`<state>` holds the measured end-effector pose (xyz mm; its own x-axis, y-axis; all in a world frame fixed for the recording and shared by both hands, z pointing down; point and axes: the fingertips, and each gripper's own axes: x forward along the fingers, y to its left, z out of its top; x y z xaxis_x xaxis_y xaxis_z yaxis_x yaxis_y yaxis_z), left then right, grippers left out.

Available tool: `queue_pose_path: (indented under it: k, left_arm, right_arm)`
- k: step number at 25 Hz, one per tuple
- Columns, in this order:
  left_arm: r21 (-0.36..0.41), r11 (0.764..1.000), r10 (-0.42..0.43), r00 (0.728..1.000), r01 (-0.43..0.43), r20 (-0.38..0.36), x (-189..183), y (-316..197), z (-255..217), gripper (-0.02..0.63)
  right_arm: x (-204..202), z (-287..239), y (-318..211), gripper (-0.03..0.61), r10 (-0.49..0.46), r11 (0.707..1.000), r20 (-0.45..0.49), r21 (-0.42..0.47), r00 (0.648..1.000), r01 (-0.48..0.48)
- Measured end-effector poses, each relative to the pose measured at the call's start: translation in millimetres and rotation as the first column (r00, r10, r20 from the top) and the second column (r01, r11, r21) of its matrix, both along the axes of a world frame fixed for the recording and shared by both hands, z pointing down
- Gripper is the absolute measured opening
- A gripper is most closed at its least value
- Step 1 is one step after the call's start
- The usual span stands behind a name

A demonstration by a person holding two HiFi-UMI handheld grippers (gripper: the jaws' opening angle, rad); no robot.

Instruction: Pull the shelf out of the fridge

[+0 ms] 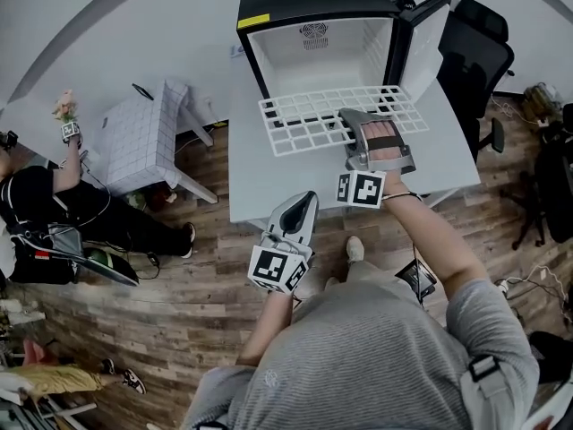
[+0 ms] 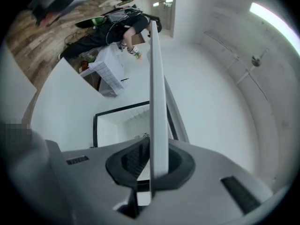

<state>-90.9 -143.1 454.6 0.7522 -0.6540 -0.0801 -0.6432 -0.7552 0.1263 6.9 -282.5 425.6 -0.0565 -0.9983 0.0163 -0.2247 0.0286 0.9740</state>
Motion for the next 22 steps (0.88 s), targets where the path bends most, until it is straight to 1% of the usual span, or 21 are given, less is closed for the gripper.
queue_pose_path:
  k: [2, 3, 5, 7, 10, 13, 15, 16, 19, 20, 22]
  left_arm:
    - [-0.005, 1.0, 0.016, 1.0, -0.016, 0.003, 2, 6, 3, 0.012]
    - [-0.003, 1.0, 0.023, 1.0, -0.023, 0.004, 4, 8, 3, 0.012]
    - [0.001, 0.999, 0.035, 0.999, -0.035, 0.006, 7, 12, 3, 0.012]
    - [0.007, 0.999, 0.047, 0.999, -0.047, 0.009, 9, 14, 1, 0.012]
    - [0.015, 0.998, 0.056, 0.998, -0.056, 0.012, 8, 14, -2, 0.012]
    - [0.025, 0.998, 0.057, 0.998, -0.057, 0.013, 8, 12, -5, 0.012]
    - [0.034, 0.998, 0.058, 0.998, -0.058, 0.016, 8, 12, -7, 0.012]
    - [0.036, 0.998, 0.058, 0.998, -0.059, 0.018, 8, 12, -8, 0.012]
    - [0.04, 0.998, 0.054, 0.998, -0.055, 0.023, 6, 11, -9, 0.012]
    - [0.043, 0.998, 0.052, 0.998, -0.052, 0.023, 5, 10, -10, 0.012]
    - [0.05, 0.998, 0.045, 0.999, -0.046, 0.021, 3, 8, -13, 0.012]
  right_arm:
    - [1, -13, 19, 0.032, -0.001, 1.0, 0.127, 0.002, 0.992, 0.001]
    - [2, -19, 28, 0.032, -0.004, 1.0, 0.195, 0.004, 0.981, 0.004]
    - [3, -30, 44, 0.032, -0.018, 1.0, 0.329, 0.01, 0.944, 0.016]
    - [4, -38, 57, 0.032, -0.036, 0.999, 0.454, 0.017, 0.89, 0.031]
    - [6, -46, 70, 0.032, -0.051, 0.999, 0.604, 0.026, 0.795, 0.044]
    - [10, -52, 82, 0.032, -0.073, 0.997, 0.712, 0.032, 0.699, 0.072]
    - [14, -59, 89, 0.032, -0.11, 0.993, 0.768, 0.052, 0.631, 0.109]
    - [16, -62, 92, 0.032, -0.126, 0.99, 0.797, 0.064, 0.591, 0.125]
    - [28, -70, 103, 0.032, -0.153, 0.984, 0.879, 0.094, 0.451, 0.15]
    - [32, -73, 107, 0.032, -0.161, 0.982, 0.897, 0.106, 0.411, 0.154]
    - [38, -78, 116, 0.032, -0.181, 0.978, 0.917, 0.131, 0.355, 0.16]
